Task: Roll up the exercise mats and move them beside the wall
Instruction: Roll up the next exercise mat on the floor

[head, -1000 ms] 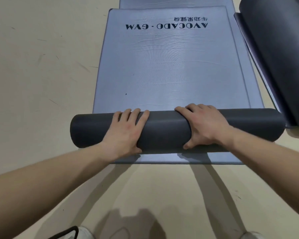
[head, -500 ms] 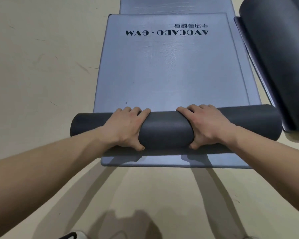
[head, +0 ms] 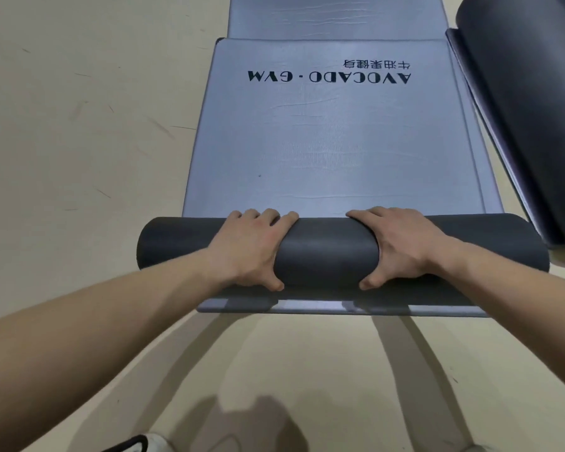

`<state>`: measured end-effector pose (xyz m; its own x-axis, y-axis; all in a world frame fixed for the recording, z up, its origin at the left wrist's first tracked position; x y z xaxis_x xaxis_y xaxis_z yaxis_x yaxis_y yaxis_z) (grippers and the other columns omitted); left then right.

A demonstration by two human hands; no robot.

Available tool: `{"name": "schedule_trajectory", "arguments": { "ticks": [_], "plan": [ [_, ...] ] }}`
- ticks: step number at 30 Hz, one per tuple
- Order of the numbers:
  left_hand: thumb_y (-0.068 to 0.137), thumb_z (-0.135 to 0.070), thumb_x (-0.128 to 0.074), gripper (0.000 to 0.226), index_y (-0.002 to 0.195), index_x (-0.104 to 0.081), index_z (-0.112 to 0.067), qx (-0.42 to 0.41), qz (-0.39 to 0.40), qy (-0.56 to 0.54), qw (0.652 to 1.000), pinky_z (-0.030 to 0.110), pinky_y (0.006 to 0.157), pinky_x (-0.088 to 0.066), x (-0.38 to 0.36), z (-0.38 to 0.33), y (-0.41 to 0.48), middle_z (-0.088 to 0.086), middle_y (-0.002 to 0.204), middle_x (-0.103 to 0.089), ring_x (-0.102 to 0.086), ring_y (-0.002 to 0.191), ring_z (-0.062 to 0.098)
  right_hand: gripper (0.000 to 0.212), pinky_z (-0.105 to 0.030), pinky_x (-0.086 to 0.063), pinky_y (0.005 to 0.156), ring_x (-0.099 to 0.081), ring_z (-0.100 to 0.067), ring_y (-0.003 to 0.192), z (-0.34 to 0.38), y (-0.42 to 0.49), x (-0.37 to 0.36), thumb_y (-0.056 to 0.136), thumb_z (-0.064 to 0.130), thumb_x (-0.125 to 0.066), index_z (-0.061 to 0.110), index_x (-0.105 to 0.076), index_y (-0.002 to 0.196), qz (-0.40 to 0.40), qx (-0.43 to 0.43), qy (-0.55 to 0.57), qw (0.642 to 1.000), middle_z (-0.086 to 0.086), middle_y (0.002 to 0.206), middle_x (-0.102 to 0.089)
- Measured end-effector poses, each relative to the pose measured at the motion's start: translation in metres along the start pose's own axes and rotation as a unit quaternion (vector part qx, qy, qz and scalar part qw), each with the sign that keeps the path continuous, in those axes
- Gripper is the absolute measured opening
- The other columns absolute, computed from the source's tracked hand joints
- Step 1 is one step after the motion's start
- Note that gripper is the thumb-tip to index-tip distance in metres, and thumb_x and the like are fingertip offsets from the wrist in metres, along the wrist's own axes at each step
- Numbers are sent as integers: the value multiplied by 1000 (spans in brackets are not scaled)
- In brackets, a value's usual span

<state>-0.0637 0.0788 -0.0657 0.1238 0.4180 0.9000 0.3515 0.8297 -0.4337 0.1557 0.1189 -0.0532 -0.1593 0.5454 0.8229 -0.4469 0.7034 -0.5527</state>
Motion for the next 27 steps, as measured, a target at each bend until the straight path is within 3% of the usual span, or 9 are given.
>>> {"name": "schedule_trajectory", "arguments": {
  "ticks": [2,5,8,10,14,16,21,23,27],
  "plan": [
    [56,-76,-80,122,154,-19,-36,-3,61,-68,996,47,99,-50,15,15,18,-1,137,-54,-58,113,26,133,-50,-33,114,-46,-28,134,1,-7,-5,48,81,-74,30,-18,158,-68,-19,-50,996,-1,153,-43],
    [57,-76,-83,123,155,-20,-38,-6,117,-97,988,45,99,-50,23,21,31,-2,135,-56,-57,115,25,124,-51,-37,109,-50,-32,129,5,-15,-12,53,71,-80,27,-24,155,-141,-27,-99,985,-5,147,-48],
    [57,-83,-76,126,158,-18,-34,30,32,-20,999,46,99,-47,24,14,21,0,140,-53,-58,117,28,111,-45,-48,94,-58,-30,111,2,-3,9,55,73,-74,31,-30,148,-105,-13,-93,990,-1,132,-56],
    [55,-84,-76,120,152,-27,-33,36,22,-26,999,44,94,-51,25,12,16,-1,129,-57,-60,108,27,105,-40,-51,83,-60,-25,101,2,-1,21,54,74,-75,36,-34,143,-67,-1,-73,995,4,119,-60],
    [56,-76,-86,105,142,-40,-38,10,200,-153,968,38,93,-51,6,7,11,-9,120,-62,-60,105,20,99,-38,-53,85,-63,-19,99,5,-11,7,47,75,-81,45,-43,134,80,9,5,997,15,110,-65],
    [57,-72,-88,102,142,-42,-40,0,221,-180,959,37,96,-49,-1,4,8,-12,120,-61,-59,107,18,105,-40,-52,91,-62,-18,107,7,-16,2,47,76,-82,46,-40,139,96,13,26,995,17,118,-64],
    [56,-71,-89,99,142,-49,-42,16,224,-197,954,39,104,-48,8,10,18,-16,123,-61,-59,119,18,131,-45,-43,105,-55,-29,121,12,-39,-14,45,86,-68,29,-27,156,-116,15,-87,989,-1,141,-53],
    [53,-81,-83,105,145,-45,-45,16,175,-149,973,41,101,-49,13,9,10,-17,130,-60,-58,121,17,132,-49,-44,104,-57,-32,118,15,-47,-25,43,84,-70,25,-29,154,-152,25,-108,982,-5,140,-54],
    [69,-84,-63,101,150,-46,-28,10,-126,-56,990,46,102,-48,14,0,-38,2,148,-53,-57,128,31,132,-43,-44,104,-52,-26,123,7,-23,1,46,89,-67,34,-17,155,-56,30,-78,995,3,145,-47]
  ]
}}
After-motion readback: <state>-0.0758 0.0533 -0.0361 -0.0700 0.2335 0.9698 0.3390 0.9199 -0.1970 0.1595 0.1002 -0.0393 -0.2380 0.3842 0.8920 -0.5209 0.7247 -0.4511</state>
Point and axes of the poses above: each hand's wrist, its own y-axis towards the middle knuckle, its own x-axis out of the back of the hand, z = x × y, the point moved 6 cm from there along y, towards the middle knuckle
